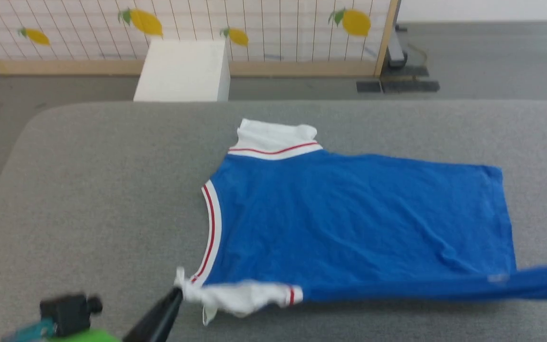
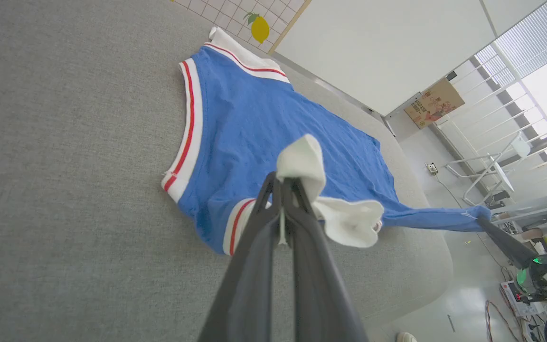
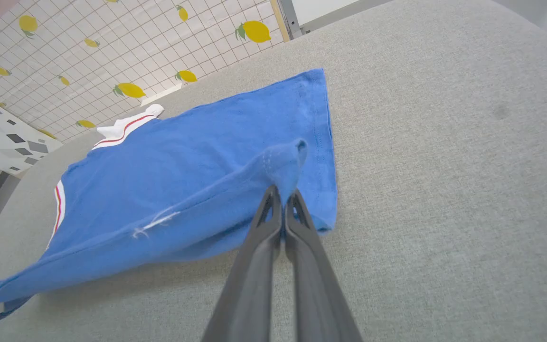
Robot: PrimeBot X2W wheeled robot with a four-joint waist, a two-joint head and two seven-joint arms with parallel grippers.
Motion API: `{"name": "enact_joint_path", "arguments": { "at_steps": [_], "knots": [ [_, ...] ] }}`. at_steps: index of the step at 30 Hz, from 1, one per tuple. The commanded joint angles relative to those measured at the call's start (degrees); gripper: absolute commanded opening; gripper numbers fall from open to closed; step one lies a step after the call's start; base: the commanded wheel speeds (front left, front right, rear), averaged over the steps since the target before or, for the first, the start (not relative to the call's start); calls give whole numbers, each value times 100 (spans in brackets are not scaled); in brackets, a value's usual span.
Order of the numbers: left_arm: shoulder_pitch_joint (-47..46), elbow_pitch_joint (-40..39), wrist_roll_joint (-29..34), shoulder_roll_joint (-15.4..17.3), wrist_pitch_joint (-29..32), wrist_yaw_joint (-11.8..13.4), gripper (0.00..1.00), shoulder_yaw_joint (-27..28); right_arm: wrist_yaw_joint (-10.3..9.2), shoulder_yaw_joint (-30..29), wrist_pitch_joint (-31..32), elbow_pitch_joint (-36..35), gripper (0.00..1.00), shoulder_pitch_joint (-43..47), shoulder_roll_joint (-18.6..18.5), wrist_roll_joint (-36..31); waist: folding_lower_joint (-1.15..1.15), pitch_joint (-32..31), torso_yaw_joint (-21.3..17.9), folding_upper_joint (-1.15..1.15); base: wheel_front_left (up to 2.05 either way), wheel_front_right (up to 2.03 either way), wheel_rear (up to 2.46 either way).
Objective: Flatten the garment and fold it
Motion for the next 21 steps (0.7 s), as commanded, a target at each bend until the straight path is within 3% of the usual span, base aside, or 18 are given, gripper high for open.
{"name": "enact_joint_path", "arguments": {
  "at_steps": [1,11,21],
  "knots": [
    [-353,100,151,9,56,-5,0,-32,-8,62,-93,76,0,-289,-110,-56,1,471,-67,0,0,0,0],
    [-2338,1463,625,-276,309,-225,0,-288,-8,710,-508,1135,0,-1667,-754,-138,1,1325,-146,0,0,0,0],
    [-3262,2932,748,-674,432,-483,0,-640,-8,1226,-784,2278,0,-2377,-1215,-23,1,1862,-167,0,0,0,0]
  ]
}}
